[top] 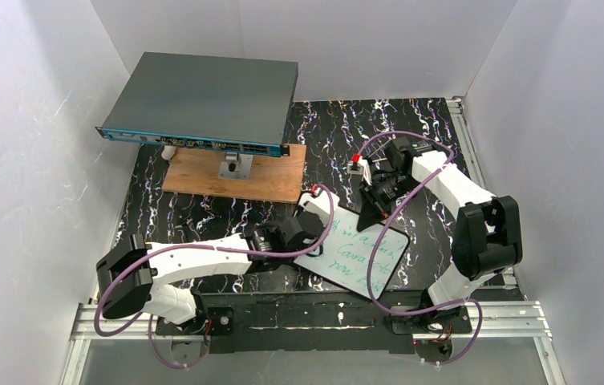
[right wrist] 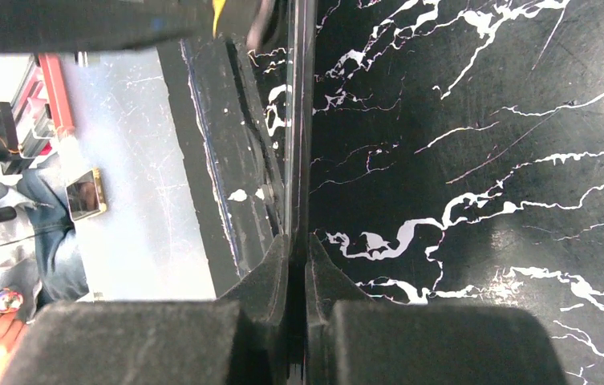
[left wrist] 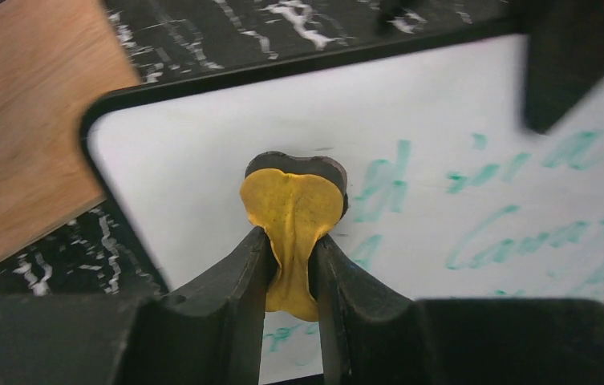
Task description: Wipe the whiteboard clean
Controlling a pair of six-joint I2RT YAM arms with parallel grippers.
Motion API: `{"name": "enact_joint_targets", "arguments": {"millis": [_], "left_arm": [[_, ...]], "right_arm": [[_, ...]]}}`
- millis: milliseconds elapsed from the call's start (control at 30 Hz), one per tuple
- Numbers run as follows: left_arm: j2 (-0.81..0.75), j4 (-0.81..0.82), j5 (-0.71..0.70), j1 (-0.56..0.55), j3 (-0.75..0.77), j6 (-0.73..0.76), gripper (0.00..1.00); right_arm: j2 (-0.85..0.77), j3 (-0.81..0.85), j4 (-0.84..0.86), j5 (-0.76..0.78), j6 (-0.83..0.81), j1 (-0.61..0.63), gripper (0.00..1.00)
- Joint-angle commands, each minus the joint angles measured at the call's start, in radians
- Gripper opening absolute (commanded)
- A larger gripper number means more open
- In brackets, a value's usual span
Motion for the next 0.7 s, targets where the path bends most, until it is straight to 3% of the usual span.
{"name": "enact_joint_targets", "arguments": {"millis": [0, 233, 433, 667], "left_arm": [[0.040, 0.066, 0.048, -0.063, 0.044, 0.038, 0.00], [0.068, 0.012, -0.061, -0.050, 0.072, 0.055, 0.00], [0.049, -0.055, -0.038, 0.055, 0.086, 0.034, 0.00], [0.034, -0.054, 0.045, 0.070, 0.105, 0.051, 0.00]], "right_arm": [[-0.007, 0.002, 0.021, -0.033, -0.053, 0.008, 0.01], [-0.009, 0.002, 0.022, -0.033, -0.053, 0.007, 0.01], [-0.009, 0.002, 0.021, -0.034, -0.052, 0.007, 0.01], [-0.007, 0.002, 0.022, -0.032, -0.052, 0.006, 0.01]]}}
